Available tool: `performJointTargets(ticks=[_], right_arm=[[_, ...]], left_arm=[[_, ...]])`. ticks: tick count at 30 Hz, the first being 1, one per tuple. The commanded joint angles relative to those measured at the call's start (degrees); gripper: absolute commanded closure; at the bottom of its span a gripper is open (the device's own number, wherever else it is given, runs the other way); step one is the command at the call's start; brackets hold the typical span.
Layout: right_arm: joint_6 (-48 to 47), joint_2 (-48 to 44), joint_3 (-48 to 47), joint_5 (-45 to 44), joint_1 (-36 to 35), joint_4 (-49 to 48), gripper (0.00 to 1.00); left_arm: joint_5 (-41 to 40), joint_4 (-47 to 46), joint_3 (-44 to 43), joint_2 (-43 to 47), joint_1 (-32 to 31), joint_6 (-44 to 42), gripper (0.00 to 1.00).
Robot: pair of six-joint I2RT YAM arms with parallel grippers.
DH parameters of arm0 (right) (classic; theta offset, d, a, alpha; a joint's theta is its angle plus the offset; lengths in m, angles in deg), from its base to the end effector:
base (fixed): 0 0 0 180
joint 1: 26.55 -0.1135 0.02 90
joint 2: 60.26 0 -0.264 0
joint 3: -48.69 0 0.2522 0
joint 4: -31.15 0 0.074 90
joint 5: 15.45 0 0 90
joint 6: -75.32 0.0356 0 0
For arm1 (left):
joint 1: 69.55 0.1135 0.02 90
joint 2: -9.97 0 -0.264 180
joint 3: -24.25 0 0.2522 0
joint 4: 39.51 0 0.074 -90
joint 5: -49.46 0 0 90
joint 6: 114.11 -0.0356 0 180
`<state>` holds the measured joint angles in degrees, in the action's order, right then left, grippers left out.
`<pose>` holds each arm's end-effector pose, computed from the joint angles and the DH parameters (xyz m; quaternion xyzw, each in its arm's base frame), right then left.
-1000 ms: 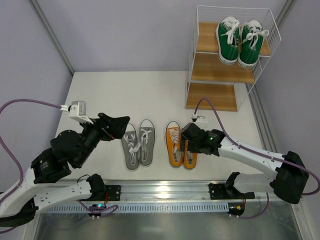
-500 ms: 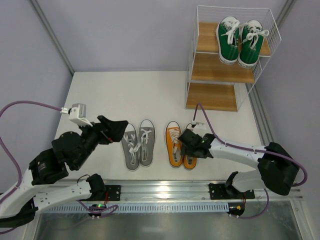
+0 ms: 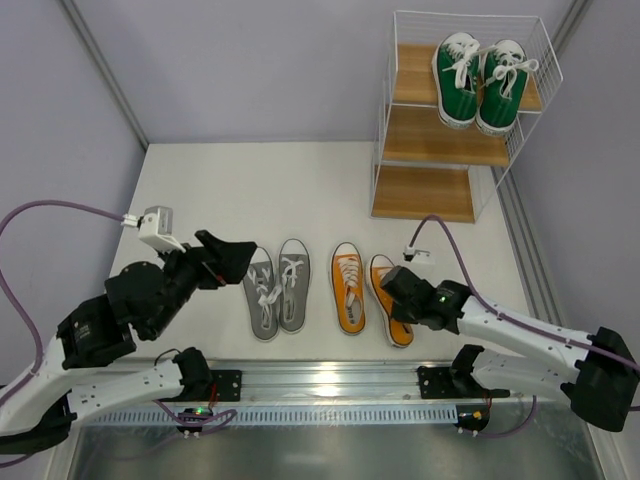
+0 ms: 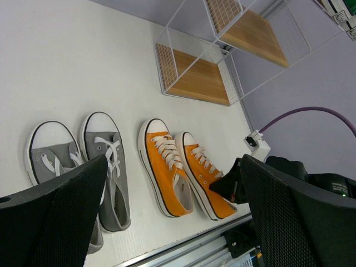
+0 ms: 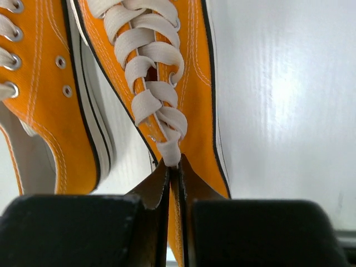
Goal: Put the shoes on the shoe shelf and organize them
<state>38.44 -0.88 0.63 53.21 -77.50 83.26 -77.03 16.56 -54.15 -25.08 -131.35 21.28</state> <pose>0.1239 0.1322 0.1953 0.0606 0.9554 0.0672 0.2810 0.0599 -0.0670 0.4156 -0.0876 0.7621 -0.3322 0.5488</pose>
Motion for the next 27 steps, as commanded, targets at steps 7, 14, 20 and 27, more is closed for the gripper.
performJointTargets(ticks=[7, 14, 20, 27], right_arm=[[9.8, -8.0, -11.4, -11.7, -1.4, 24.9, 0.96], [15.0, -7.4, -14.8, -20.4, -1.4, 27.0, 0.96], [13.6, -12.3, -12.5, -25.6, -1.2, 27.3, 0.96], [10.9, -10.5, -5.7, -18.7, -0.1, 20.1, 0.96]], left_arm=[[4.6, -1.9, 5.0, 9.4, -0.1, -0.8, 0.00], [2.0, -1.8, 9.0, 16.1, -0.1, -0.3, 0.00], [0.3, -1.3, 9.5, 17.1, -0.1, 0.3, 0.00], [1.6, -3.4, 10.8, 15.3, -0.1, 0.2, 0.00]])
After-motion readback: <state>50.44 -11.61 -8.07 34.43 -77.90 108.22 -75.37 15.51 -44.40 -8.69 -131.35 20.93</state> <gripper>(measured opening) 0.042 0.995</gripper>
